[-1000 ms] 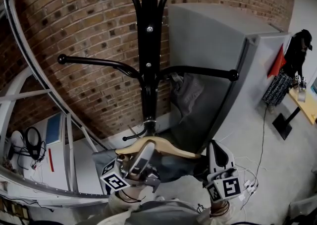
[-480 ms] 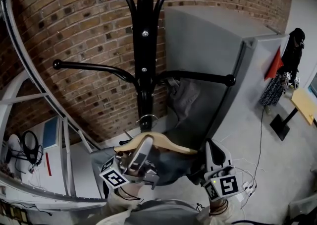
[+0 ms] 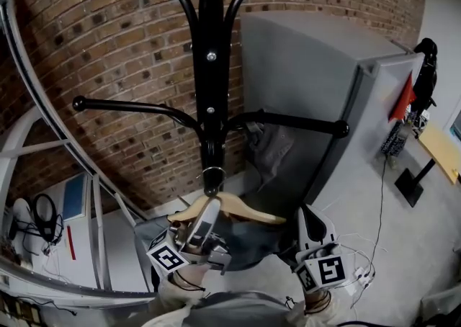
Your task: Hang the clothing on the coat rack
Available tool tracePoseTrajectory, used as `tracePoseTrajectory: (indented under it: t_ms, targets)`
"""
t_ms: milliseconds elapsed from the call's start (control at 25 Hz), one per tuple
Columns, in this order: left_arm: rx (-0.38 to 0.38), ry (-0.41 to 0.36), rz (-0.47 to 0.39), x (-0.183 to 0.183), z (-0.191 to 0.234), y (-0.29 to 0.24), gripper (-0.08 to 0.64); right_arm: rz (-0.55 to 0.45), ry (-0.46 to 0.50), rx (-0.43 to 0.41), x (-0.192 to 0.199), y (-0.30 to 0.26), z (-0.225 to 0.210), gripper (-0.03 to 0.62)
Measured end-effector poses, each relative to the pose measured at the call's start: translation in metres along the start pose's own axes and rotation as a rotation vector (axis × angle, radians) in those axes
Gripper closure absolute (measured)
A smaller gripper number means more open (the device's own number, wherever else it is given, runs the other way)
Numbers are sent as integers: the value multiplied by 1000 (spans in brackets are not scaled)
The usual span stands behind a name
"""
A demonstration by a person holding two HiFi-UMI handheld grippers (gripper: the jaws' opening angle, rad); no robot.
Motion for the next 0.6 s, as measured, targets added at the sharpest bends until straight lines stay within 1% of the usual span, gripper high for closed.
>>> tracePoseTrajectory:
  t_ms: [200, 400, 600]
  targets:
    - [-15, 2, -4, -2, 10, 1, 456, 3, -8, -12, 5, -8, 4, 571]
    - [-24, 4, -14, -6, 16, 5, 455, 29, -26, -2, 8, -12, 5, 571]
    - [-29, -15, -31, -12, 14, 3, 454, 19, -16, -26, 10, -14, 10, 571]
Point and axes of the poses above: the fingertips, and each gripper's own axes: y backward along the fingers, z to its left, x out of its underside, the point moved 1 cm from there along y, backward along the fingers, and after that the axes turned 15 degrees about y, right-handed, at the moved point
